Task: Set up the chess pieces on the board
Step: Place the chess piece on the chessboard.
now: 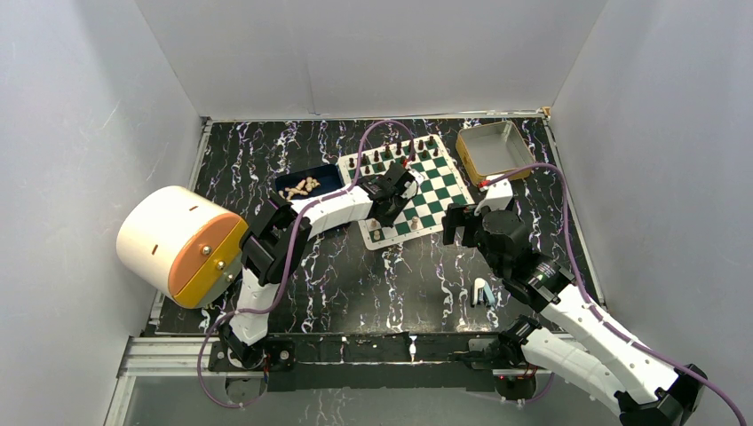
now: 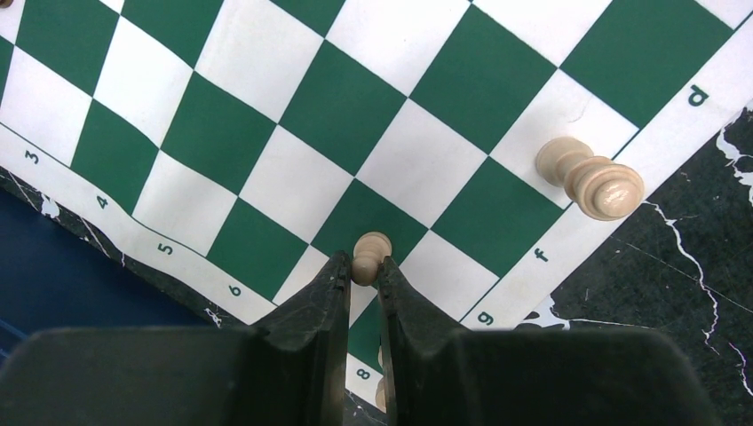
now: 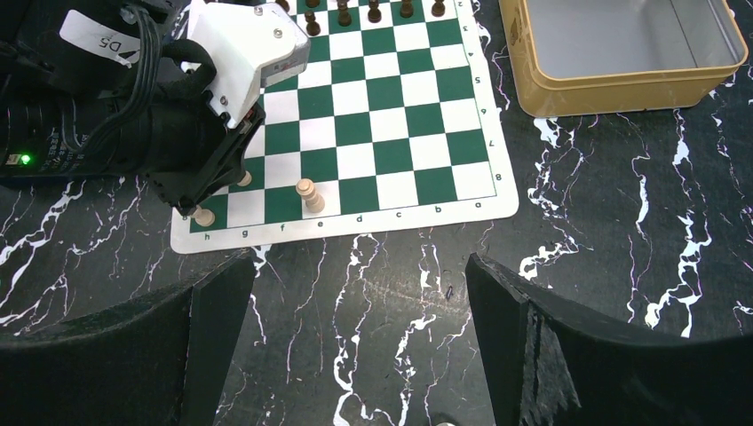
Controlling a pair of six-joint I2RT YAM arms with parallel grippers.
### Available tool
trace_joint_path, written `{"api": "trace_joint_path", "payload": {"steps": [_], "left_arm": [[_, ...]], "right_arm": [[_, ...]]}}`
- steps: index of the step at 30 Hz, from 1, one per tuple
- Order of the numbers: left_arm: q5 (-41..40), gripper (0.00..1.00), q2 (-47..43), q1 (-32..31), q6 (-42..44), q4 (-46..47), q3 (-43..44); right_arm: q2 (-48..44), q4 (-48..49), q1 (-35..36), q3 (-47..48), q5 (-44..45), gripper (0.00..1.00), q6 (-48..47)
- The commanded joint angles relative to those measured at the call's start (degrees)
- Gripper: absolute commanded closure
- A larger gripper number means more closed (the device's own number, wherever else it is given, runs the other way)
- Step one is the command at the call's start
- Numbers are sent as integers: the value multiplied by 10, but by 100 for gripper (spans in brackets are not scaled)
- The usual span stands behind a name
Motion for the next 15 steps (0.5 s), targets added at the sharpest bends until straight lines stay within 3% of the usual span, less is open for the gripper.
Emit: {"api": "trace_joint_path", "payload": {"steps": [1, 15], "left_arm": [[-9, 99, -3, -1, 2, -2, 16], [-22, 72, -20, -1, 23, -12, 25]], "right_arm": [[-7, 23, -2, 0, 12, 1, 6], [-6, 23, -2, -4, 9, 1, 6]]}}
